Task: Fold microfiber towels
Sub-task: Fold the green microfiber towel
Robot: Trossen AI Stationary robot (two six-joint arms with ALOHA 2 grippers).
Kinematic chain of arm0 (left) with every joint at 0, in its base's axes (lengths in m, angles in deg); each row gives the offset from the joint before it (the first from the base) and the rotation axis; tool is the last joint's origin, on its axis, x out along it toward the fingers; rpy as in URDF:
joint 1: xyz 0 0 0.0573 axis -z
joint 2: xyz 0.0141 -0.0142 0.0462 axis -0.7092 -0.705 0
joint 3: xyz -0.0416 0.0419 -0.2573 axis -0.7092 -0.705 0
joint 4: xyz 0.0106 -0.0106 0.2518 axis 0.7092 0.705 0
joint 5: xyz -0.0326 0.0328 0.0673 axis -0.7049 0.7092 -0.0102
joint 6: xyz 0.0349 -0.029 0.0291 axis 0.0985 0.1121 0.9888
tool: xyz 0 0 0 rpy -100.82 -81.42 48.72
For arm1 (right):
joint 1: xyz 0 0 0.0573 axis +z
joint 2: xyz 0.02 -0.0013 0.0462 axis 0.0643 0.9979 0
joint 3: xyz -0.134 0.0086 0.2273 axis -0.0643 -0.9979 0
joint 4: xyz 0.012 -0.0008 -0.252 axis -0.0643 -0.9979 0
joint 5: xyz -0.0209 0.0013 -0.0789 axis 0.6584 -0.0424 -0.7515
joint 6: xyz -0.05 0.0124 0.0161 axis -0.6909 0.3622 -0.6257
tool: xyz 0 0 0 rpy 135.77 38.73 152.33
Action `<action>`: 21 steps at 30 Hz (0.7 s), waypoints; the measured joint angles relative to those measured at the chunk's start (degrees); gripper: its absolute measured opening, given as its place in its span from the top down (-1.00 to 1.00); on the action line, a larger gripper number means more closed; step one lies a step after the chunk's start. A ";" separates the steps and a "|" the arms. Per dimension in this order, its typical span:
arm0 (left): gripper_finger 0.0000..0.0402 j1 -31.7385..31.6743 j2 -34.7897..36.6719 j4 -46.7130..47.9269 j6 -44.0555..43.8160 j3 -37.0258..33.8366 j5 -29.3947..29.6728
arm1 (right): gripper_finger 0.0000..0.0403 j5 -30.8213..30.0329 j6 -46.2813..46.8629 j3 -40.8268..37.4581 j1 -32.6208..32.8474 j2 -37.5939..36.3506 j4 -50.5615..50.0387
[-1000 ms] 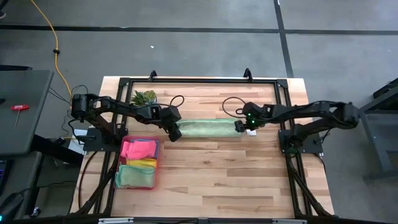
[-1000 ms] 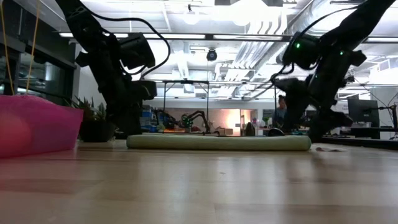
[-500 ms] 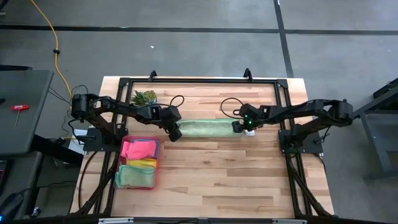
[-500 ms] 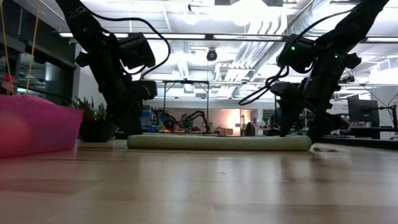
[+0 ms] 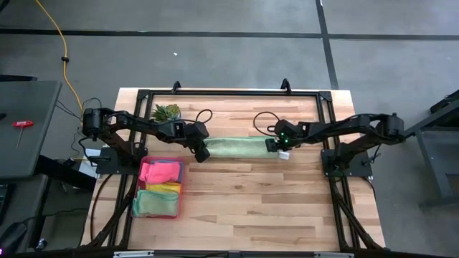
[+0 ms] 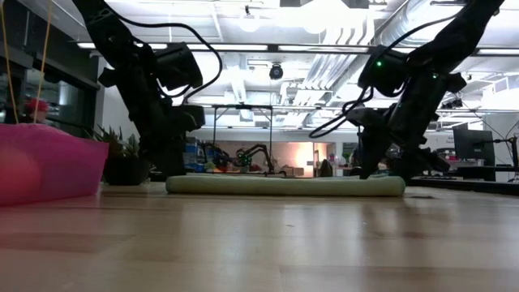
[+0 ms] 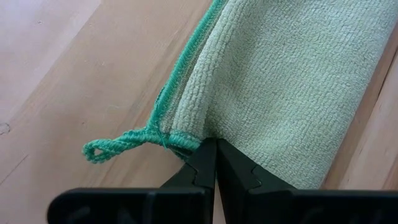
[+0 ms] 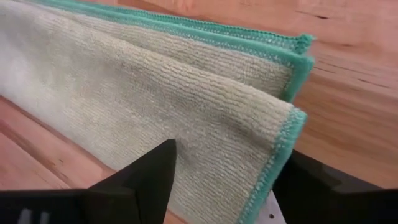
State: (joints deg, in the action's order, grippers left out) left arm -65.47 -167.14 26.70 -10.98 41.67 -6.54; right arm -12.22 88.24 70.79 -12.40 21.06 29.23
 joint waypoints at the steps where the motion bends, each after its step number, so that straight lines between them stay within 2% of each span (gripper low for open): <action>1: 1.00 0.00 0.00 -0.04 -0.06 0.00 0.00 | -0.12 -0.05 0.43 0.04 -0.01 0.19 0.10; 5: 1.00 0.00 0.00 -0.12 -0.15 0.00 0.00 | 0.11 -0.25 0.44 0.05 -0.01 -0.07 -0.42; 12: 1.00 0.01 0.00 -3.29 -4.57 0.00 0.20 | 0.88 0.04 -1.94 0.02 -0.84 -3.69 -5.43; 13: 1.00 0.10 0.00 -4.50 -5.41 0.00 0.17 | 0.93 -0.22 -2.53 0.02 -1.22 -4.44 -6.41; 18: 1.00 0.11 0.00 -10.44 -6.17 0.19 -5.24 | 0.96 -2.12 -2.70 0.02 -3.91 -10.56 -16.75; 21: 1.00 0.17 0.00 -10.51 -6.20 1.78 -8.19 | 0.97 -1.93 -4.41 0.11 -5.68 -15.71 -24.56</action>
State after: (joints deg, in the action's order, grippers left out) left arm -65.29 -167.14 16.19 -17.18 43.44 -14.73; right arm -14.15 83.83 70.90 -18.08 5.36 4.67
